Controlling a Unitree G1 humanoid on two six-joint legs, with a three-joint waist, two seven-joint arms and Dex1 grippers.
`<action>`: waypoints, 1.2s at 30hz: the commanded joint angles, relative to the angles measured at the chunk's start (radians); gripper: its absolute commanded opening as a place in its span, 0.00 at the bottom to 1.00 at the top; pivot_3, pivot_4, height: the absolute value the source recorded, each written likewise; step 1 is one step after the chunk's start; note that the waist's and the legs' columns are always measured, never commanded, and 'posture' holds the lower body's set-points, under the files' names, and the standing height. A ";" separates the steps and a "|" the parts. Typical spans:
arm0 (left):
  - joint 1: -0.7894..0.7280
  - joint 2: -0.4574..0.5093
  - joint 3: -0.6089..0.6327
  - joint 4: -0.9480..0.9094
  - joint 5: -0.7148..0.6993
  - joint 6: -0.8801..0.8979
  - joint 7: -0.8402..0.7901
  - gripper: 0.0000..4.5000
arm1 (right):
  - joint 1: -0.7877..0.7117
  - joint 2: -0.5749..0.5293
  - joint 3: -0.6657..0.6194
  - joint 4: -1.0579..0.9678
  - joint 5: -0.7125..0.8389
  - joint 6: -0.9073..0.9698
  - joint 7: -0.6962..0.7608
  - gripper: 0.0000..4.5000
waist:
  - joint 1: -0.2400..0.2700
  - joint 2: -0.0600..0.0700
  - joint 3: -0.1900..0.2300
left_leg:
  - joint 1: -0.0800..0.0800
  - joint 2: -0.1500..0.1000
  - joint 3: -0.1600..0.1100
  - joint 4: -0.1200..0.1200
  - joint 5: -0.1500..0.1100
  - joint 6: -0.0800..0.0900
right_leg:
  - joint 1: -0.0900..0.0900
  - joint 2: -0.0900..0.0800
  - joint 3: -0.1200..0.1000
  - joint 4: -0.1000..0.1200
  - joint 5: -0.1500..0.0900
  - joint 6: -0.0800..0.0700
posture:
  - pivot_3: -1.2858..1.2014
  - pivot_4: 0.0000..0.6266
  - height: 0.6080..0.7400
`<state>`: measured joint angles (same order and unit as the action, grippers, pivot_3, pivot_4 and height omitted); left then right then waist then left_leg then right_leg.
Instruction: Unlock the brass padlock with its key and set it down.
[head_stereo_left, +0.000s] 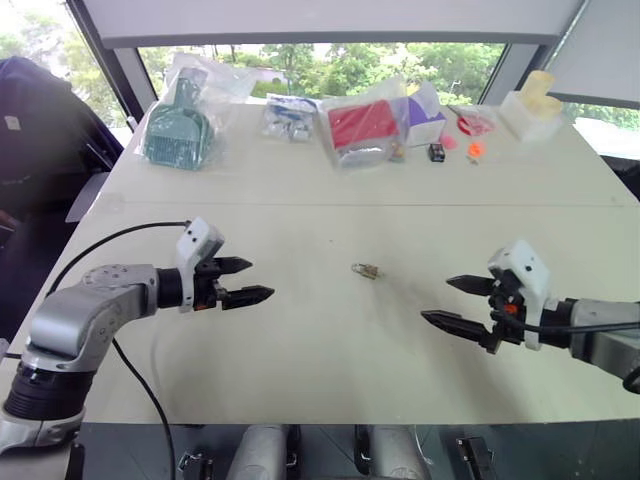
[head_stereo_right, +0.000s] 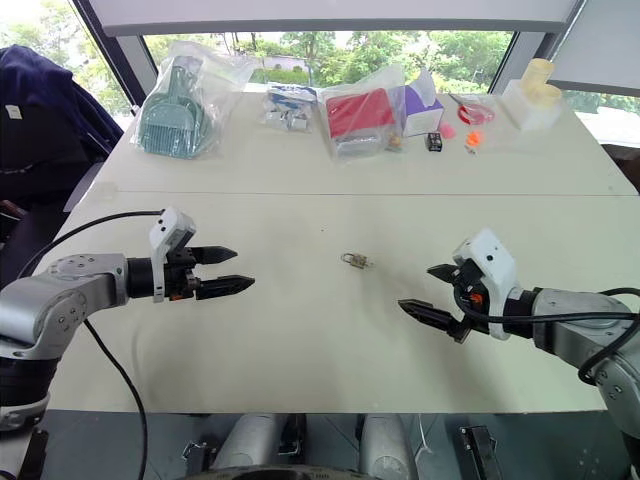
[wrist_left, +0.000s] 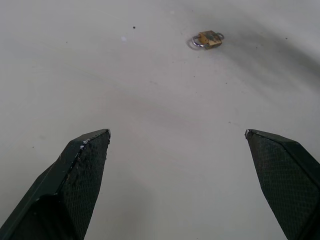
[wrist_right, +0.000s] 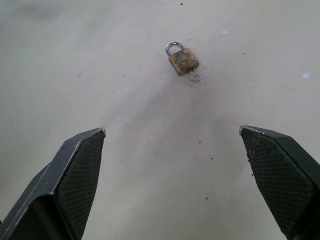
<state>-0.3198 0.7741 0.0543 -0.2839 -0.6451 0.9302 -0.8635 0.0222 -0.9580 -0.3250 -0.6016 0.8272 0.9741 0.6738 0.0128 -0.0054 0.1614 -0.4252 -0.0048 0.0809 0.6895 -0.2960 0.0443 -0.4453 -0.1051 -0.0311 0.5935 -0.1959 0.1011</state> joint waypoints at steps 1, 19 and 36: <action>-0.023 -0.013 0.034 -0.026 -0.034 0.005 0.009 1.00 | -0.005 0.005 -0.021 -0.007 0.000 -0.013 0.003 0.99 | 0.000 0.000 0.000 | 0.000 0.000 0.000 0.000 0.000 0.000 | 0.000 0.000 0.000 0.000 0.000 0.000 | 0.52 0.24 1.00; -0.071 0.038 -0.027 0.017 0.021 -0.014 -0.028 1.00 | 0.017 0.042 -0.005 -0.024 -0.007 -0.019 -0.019 0.99 | 0.000 0.000 0.000 | 0.000 0.000 0.000 0.000 0.002 0.002 | 0.000 0.000 0.000 0.000 0.000 0.000 | 0.52 0.24 1.00; -0.989 -0.417 -0.532 1.207 0.601 -0.894 -0.551 1.00 | 0.083 0.228 -0.094 -0.133 -0.001 -0.041 -0.214 0.99 | 0.028 -0.003 0.001 | -0.006 -0.003 0.002 0.011 -0.002 0.012 | 0.002 0.004 -0.005 0.000 0.001 0.000 | 0.52 0.24 1.00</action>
<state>-1.2502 0.3970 -0.4543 0.8238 -0.1066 0.1516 -1.3937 0.0960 -0.7443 -0.4013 -0.6887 0.8161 0.9498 0.4897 0.0409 -0.0079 0.1626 -0.4320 -0.0083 0.0836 0.7009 -0.2990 0.0581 -0.4435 -0.1014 -0.0357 0.5927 -0.1952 0.1011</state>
